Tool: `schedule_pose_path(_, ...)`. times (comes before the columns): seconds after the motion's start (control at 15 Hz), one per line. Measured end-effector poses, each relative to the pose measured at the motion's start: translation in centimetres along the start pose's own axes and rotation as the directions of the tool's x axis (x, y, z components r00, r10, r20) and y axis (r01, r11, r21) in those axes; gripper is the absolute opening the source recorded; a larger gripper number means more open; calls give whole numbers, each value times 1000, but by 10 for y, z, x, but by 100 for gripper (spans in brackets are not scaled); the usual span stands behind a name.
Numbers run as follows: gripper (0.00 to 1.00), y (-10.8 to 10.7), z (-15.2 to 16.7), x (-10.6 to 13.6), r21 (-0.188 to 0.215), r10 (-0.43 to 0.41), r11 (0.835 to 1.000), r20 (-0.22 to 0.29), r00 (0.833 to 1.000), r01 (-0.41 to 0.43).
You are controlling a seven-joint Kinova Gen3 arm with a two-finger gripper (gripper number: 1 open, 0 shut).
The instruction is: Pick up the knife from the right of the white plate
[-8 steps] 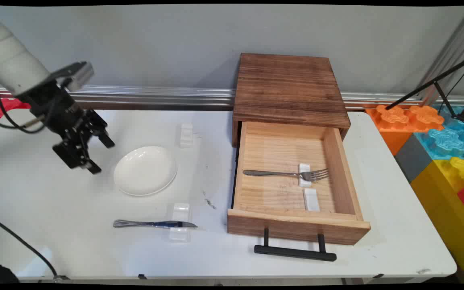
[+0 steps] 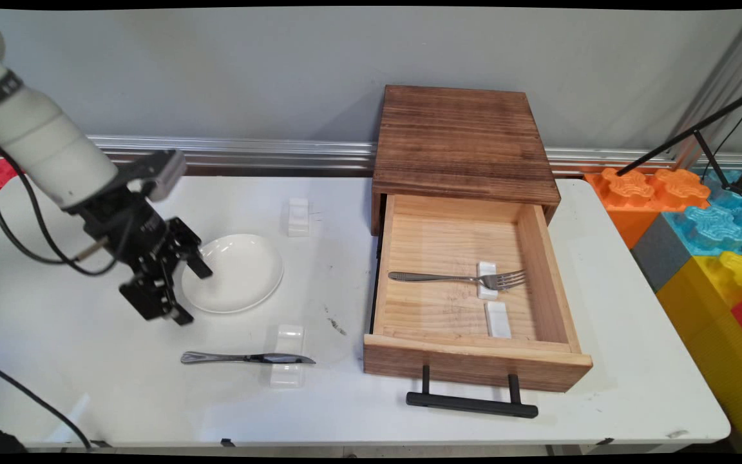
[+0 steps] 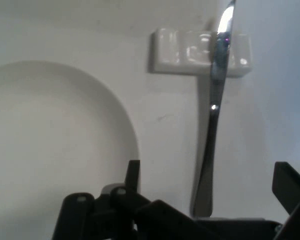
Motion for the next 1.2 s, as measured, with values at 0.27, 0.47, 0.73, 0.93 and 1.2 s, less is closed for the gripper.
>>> schedule_pose_path(0.27, 100, 12, 26, 6, -5, 13, 1000, 1, 1000, -13)
schedule_pose_path(0.47, 100, 19, 45, 9, -2, 23, 1000, 4, 1000, -23)
schedule_pose_path(0.73, 100, 26, 68, 13, 8, 35, 999, 15, 999, -35)
schedule_pose_path(0.93, 100, 29, 81, 14, 24, 36, 999, 28, 999, -37)
schedule_pose_path(1.2, 100, 34, 95, 16, 39, 34, 999, 35, 999, -36)
